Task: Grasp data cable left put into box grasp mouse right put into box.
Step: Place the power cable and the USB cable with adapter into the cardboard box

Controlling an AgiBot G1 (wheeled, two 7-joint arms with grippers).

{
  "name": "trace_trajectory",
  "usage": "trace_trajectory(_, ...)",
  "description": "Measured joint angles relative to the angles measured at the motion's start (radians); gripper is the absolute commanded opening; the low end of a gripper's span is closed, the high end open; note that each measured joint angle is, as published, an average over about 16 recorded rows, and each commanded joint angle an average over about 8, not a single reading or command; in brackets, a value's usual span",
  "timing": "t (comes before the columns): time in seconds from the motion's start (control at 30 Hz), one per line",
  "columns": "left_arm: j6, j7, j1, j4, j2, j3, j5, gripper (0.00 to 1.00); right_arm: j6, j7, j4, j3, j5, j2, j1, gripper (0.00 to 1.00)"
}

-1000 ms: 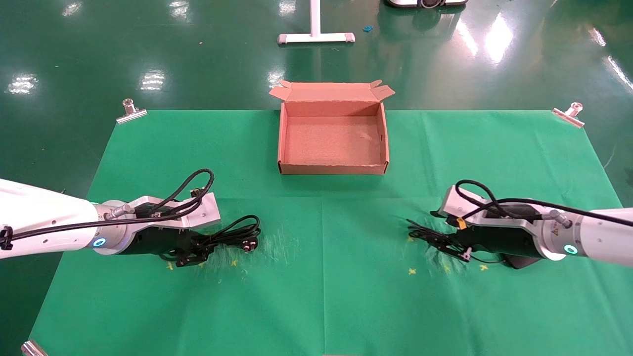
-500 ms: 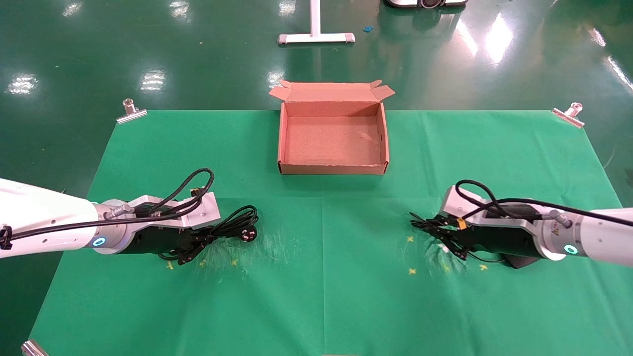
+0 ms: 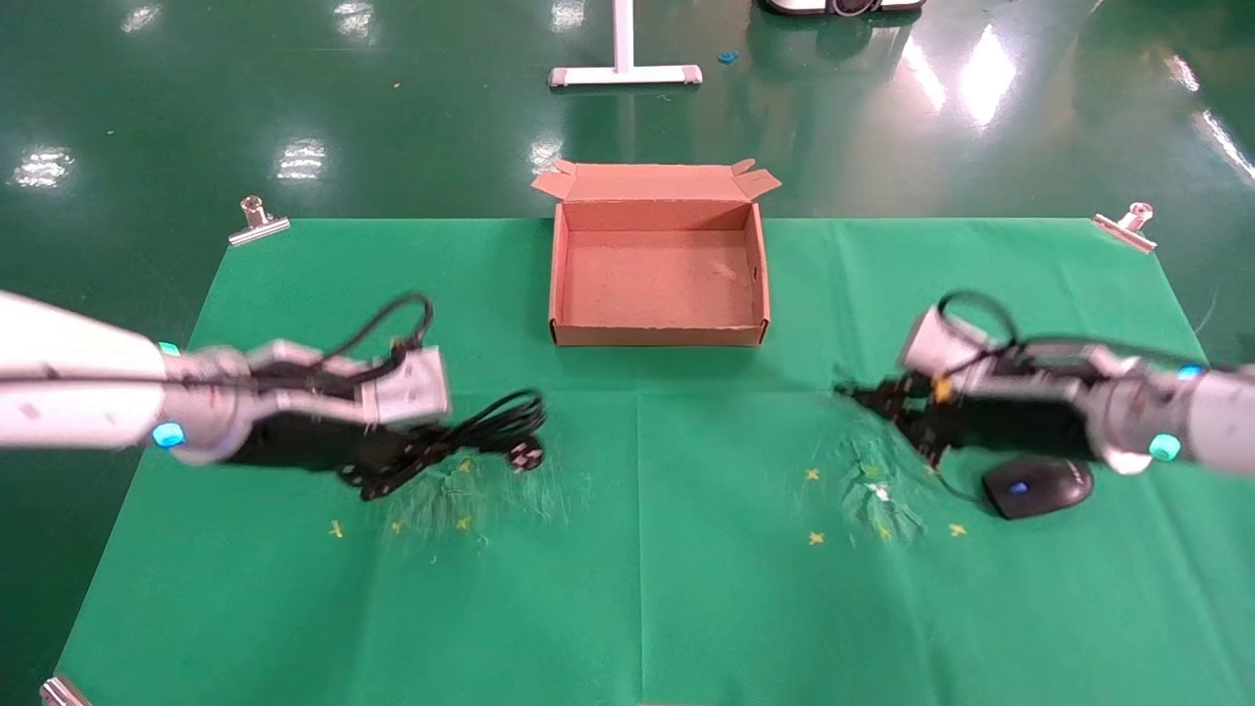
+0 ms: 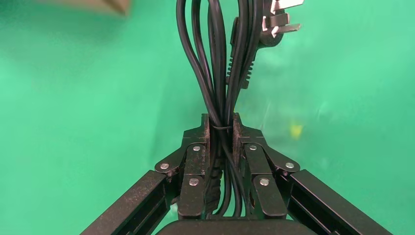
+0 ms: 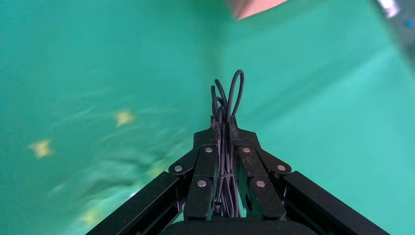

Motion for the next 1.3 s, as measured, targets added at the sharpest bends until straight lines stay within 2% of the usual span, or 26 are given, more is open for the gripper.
trace_trajectory(0.2,-0.08,0.053,-0.053,0.049,0.077,-0.012,0.009,0.0,0.015,0.03,-0.082,0.033,0.007,-0.024,0.133,0.0)
trace_trajectory(0.37,-0.233,0.114,-0.075,0.159,0.192,-0.003,0.076,0.0,0.037,0.04,-0.166,0.059,0.008,-0.048,0.251,0.0)
trace_trajectory(0.57,-0.431,0.239,-0.089,0.356,0.337,0.022,0.124,0.0,0.063,0.021,-0.262,0.086,0.012,-0.065,0.37,0.0)
trace_trajectory(0.77,-0.568,0.364,-0.104,0.531,0.426,0.059,0.075,0.0,0.07,-0.019,-0.343,0.103,0.022,-0.068,0.453,0.0)
trace_trajectory(1.0,-0.659,0.43,-0.116,0.627,0.455,0.132,-0.041,0.0,0.063,-0.068,-0.422,0.112,0.03,-0.073,0.515,0.0)
trace_trajectory(1.03,-0.667,0.432,-0.118,0.634,0.456,0.145,-0.058,0.07,0.061,-0.075,-0.432,0.113,0.031,-0.074,0.522,0.0)
trace_trajectory(1.27,-0.709,0.426,-0.136,0.659,0.457,0.238,-0.157,0.95,0.045,-0.114,-0.491,0.113,0.038,-0.088,0.559,0.0)
trace_trajectory(1.3,-0.713,0.425,-0.139,0.66,0.457,0.251,-0.169,1.0,0.043,-0.119,-0.497,0.114,0.039,-0.09,0.564,0.0)
